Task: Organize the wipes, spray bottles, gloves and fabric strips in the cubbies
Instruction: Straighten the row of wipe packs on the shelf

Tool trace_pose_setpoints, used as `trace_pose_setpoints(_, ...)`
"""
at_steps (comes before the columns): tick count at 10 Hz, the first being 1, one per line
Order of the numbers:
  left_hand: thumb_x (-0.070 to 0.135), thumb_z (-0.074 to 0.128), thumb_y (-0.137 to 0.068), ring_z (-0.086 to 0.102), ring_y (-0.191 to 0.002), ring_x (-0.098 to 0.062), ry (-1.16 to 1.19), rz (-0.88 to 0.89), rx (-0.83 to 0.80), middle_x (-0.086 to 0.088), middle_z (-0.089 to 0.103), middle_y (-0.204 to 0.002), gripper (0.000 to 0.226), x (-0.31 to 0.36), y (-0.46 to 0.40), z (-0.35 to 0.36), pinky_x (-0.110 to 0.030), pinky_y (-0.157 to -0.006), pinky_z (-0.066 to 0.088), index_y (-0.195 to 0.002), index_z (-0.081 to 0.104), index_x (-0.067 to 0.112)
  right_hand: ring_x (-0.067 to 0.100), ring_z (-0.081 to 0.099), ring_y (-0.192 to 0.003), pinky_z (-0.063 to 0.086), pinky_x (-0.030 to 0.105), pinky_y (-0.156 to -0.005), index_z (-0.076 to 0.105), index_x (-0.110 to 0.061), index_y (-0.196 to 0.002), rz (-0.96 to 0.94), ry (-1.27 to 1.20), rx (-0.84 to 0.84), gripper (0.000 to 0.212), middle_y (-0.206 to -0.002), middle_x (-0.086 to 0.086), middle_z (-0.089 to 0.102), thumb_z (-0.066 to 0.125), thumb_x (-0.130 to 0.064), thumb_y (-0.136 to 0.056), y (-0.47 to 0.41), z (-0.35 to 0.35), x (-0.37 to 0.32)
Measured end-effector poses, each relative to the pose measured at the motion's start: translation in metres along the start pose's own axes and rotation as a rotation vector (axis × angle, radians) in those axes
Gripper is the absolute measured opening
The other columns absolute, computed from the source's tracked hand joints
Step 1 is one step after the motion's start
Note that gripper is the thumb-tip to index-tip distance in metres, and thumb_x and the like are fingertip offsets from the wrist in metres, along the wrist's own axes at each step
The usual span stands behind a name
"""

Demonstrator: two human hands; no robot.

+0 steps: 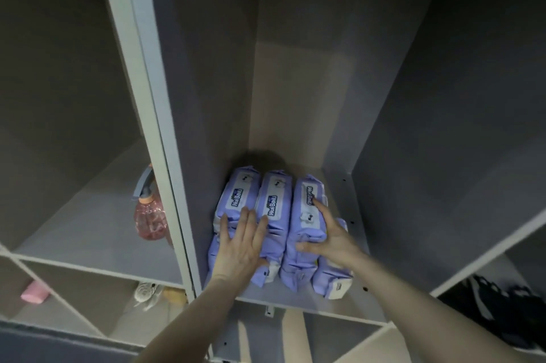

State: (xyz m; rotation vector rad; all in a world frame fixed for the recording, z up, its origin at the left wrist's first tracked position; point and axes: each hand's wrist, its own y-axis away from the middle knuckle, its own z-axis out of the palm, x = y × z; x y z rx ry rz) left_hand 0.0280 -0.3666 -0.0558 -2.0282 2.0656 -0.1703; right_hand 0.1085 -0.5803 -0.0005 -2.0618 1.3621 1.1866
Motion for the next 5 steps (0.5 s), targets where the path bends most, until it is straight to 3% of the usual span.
trace_pose_setpoints(1, 0.060, 0.082, -0.049, 0.047, -0.125, -0.031, 0.034, 0.085, 0.117, -0.015, 0.060, -0.126, 0.106, -0.011, -0.001, -0.005, -0.058, -0.101, 0.024, -0.135, 0.040, 0.013, -0.009, 0.047, -0.116, 0.046, 0.011, -0.087, 0.015, -0.048, -0.145, -0.028, -0.051, -0.104, 0.108, -0.152, -0.024, 0.020, 0.085, -0.023, -0.067, 0.011, -0.010, 0.008)
trace_pose_setpoints(2, 0.067, 0.063, -0.066, 0.039, -0.127, -0.026, 0.079, 0.193, 0.163, -0.008, 0.056, -0.131, 0.085, -0.035, -0.004, -0.011, -0.050, -0.101, 0.027, -0.137, 0.044, 0.024, -0.004, 0.025, -0.139, 0.031, 0.021, -0.113, 0.018, -0.044, -0.146, -0.054, -0.056, -0.047, 0.108, -0.155, -0.022, 0.019, 0.087, -0.035, -0.064, 0.024, -0.016, 0.023)
trace_pose_setpoints(3, 0.071, 0.056, -0.068, 0.040, -0.127, -0.023, 0.093, 0.221, 0.096, -0.002, 0.055, -0.131, 0.081, -0.043, -0.005, -0.018, -0.050, -0.103, 0.033, -0.136, 0.044, 0.030, 0.000, 0.015, -0.144, 0.020, 0.031, -0.120, 0.022, -0.051, -0.138, -0.060, -0.023, -0.023, 0.095, -0.149, -0.031, 0.018, 0.084, -0.034, -0.068, 0.035, -0.014, 0.031)
trace_pose_setpoints(4, 0.064, 0.077, -0.055, 0.056, -0.118, -0.023, 0.135, 0.169, 0.088, 0.000, 0.062, -0.122, 0.086, -0.037, -0.007, -0.028, -0.051, -0.092, 0.049, -0.128, 0.046, 0.032, 0.000, 0.010, -0.145, 0.017, 0.028, -0.119, 0.018, -0.051, -0.139, -0.081, 0.014, -0.012, 0.095, -0.152, -0.024, 0.013, 0.081, -0.040, -0.068, 0.043, -0.012, 0.018)
trace_pose_setpoints(5, 0.050, 0.085, -0.050, 0.065, -0.102, -0.021, 0.262, 0.117, 0.182, 0.001, 0.065, -0.114, 0.079, -0.016, 0.007, -0.045, -0.043, -0.079, 0.055, -0.120, 0.052, 0.031, -0.018, 0.015, -0.136, 0.023, 0.018, -0.114, 0.018, -0.044, -0.144, -0.105, -0.099, 0.072, 0.095, -0.149, -0.035, 0.015, 0.080, -0.032, -0.073, 0.065, -0.001, 0.004)
